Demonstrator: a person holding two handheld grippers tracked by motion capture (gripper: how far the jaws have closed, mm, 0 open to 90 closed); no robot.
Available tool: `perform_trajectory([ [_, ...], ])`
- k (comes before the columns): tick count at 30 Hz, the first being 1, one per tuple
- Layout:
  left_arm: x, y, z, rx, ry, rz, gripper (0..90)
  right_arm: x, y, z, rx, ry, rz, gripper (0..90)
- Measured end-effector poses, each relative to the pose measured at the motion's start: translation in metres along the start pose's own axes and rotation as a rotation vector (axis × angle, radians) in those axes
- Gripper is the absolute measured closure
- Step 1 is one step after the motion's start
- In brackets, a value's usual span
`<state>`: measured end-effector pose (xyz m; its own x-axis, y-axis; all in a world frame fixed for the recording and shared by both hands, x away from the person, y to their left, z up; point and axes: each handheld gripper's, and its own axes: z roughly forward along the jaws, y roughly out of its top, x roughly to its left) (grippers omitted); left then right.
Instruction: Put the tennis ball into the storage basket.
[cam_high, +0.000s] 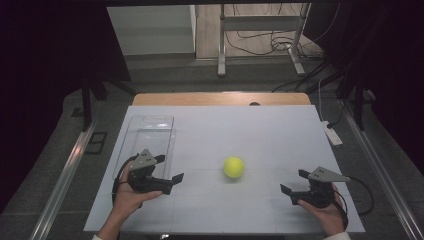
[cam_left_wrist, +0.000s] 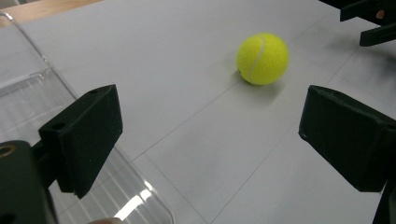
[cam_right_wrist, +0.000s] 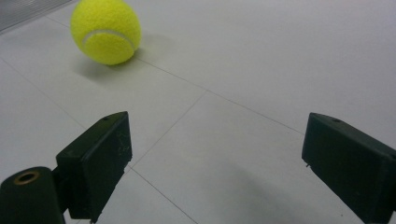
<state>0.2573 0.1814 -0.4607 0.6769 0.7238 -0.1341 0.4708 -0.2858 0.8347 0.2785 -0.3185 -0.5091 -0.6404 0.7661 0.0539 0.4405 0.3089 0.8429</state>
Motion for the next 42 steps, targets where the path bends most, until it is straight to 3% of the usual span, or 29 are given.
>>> perform_trajectory([
  [42,-0.016,0.029,0.039,0.054,-0.057,0.045,7.8,-0.001,-0.001,0.001,0.010,-0.004,-0.003,8.6],
])
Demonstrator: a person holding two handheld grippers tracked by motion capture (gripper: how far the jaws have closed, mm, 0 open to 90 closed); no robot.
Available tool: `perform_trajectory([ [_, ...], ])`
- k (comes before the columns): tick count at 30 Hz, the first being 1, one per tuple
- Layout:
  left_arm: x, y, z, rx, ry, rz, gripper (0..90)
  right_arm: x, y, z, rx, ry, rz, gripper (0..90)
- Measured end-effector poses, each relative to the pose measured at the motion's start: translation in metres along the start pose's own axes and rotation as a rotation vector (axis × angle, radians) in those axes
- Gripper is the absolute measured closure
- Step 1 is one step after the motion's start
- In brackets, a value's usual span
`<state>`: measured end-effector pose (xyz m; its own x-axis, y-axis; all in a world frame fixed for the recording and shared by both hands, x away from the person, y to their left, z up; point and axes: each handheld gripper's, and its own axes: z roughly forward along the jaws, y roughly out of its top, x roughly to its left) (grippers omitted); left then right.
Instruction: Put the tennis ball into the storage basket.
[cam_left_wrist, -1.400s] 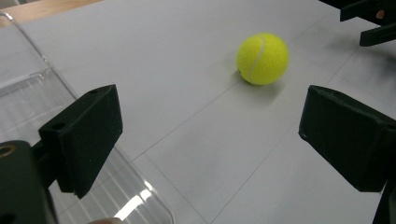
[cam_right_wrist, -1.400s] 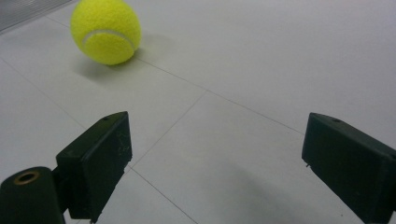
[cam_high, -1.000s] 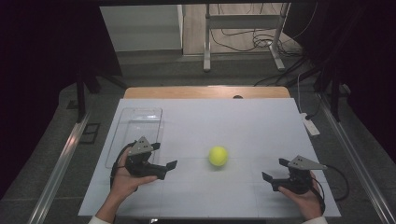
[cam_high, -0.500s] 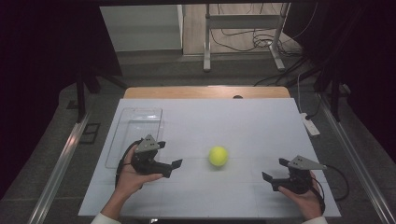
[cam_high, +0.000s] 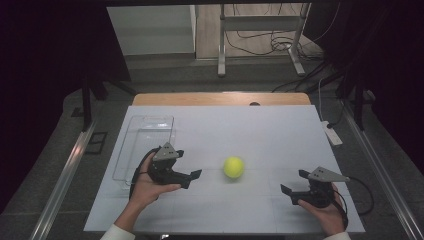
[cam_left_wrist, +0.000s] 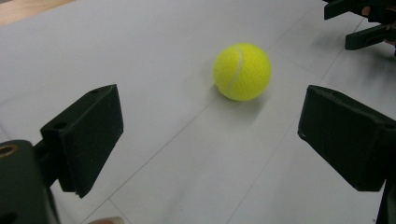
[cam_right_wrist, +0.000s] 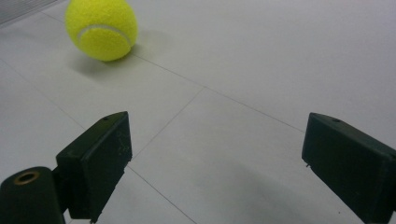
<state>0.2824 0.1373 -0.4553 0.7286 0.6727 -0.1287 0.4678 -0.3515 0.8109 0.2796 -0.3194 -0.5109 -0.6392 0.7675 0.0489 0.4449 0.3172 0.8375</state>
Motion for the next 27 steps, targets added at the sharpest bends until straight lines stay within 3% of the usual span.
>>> perform_trajectory([
  [27,-0.011,0.019,0.024,0.025,-0.039,0.031,7.9,-0.001,0.000,0.000,0.004,-0.003,-0.001,8.6],
])
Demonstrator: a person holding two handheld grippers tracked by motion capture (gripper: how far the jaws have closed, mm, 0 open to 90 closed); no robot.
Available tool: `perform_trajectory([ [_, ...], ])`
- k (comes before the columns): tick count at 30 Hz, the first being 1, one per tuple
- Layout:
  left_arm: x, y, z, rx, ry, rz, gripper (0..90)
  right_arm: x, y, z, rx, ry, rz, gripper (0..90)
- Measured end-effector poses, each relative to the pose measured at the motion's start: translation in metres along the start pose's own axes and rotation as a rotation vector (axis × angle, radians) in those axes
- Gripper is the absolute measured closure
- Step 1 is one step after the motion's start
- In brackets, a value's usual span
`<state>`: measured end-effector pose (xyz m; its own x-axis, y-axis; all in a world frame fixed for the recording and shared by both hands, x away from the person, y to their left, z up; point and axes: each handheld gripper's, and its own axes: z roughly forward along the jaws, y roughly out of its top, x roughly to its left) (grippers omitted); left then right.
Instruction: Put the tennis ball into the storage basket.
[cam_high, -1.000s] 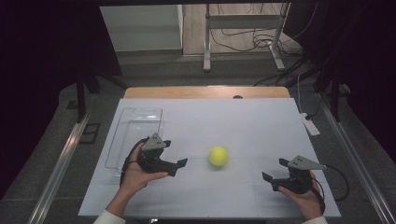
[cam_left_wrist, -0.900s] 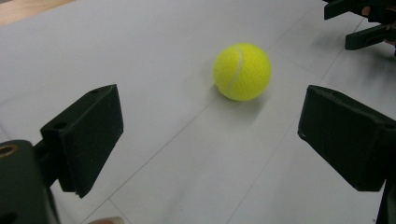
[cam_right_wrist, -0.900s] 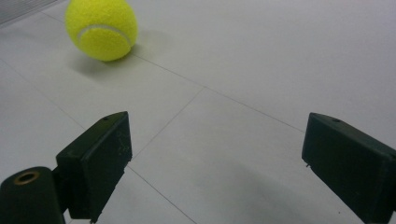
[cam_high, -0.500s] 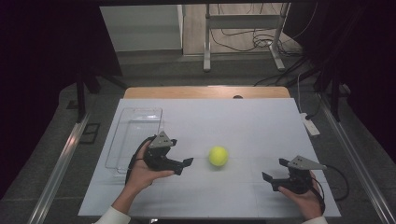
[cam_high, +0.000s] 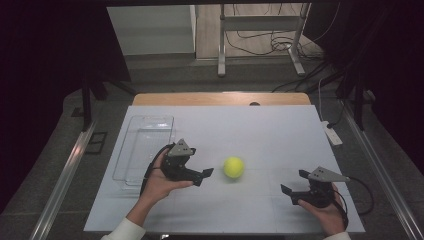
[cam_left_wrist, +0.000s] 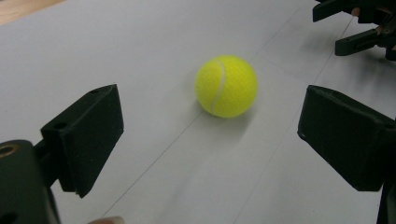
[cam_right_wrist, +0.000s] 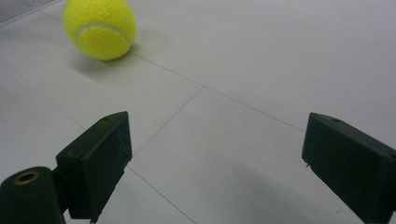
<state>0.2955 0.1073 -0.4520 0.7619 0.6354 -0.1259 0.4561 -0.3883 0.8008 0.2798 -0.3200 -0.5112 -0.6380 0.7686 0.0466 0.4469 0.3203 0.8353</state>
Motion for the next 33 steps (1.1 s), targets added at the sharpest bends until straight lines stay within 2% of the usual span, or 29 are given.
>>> perform_trajectory([
  [33,-0.009,0.013,0.027,0.043,-0.033,0.027,7.6,-0.001,-0.001,0.001,0.002,-0.002,0.000,8.6],
])
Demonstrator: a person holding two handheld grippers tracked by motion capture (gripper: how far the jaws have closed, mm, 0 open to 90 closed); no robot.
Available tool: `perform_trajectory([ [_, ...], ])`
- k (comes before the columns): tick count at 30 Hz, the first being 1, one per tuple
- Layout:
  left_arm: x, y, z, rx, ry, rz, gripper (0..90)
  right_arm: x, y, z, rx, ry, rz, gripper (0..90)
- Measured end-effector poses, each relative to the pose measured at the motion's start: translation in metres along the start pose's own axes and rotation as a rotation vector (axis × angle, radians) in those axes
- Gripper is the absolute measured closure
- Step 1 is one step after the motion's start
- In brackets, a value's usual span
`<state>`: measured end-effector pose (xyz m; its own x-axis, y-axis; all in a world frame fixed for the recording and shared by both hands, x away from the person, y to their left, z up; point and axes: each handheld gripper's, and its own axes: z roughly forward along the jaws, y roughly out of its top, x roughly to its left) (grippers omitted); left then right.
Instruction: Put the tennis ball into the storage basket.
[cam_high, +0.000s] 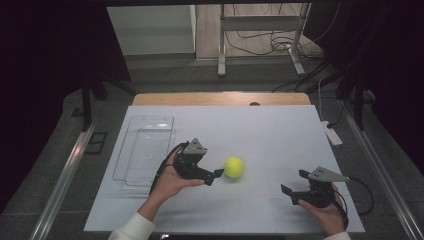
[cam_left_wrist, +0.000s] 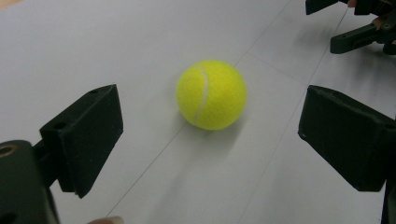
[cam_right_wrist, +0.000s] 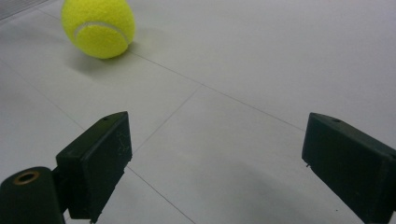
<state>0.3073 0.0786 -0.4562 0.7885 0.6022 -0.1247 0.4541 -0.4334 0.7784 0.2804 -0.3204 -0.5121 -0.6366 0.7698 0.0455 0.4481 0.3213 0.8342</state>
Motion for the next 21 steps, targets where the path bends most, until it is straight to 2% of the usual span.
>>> perform_trajectory([
  [11,-0.003,0.007,0.012,0.013,-0.015,0.013,7.4,0.000,0.000,0.000,0.001,0.000,0.001,8.6],
  [21,-0.003,0.017,0.022,0.036,-0.023,0.007,7.4,-0.001,0.000,0.000,0.005,-0.001,0.000,8.6],
])
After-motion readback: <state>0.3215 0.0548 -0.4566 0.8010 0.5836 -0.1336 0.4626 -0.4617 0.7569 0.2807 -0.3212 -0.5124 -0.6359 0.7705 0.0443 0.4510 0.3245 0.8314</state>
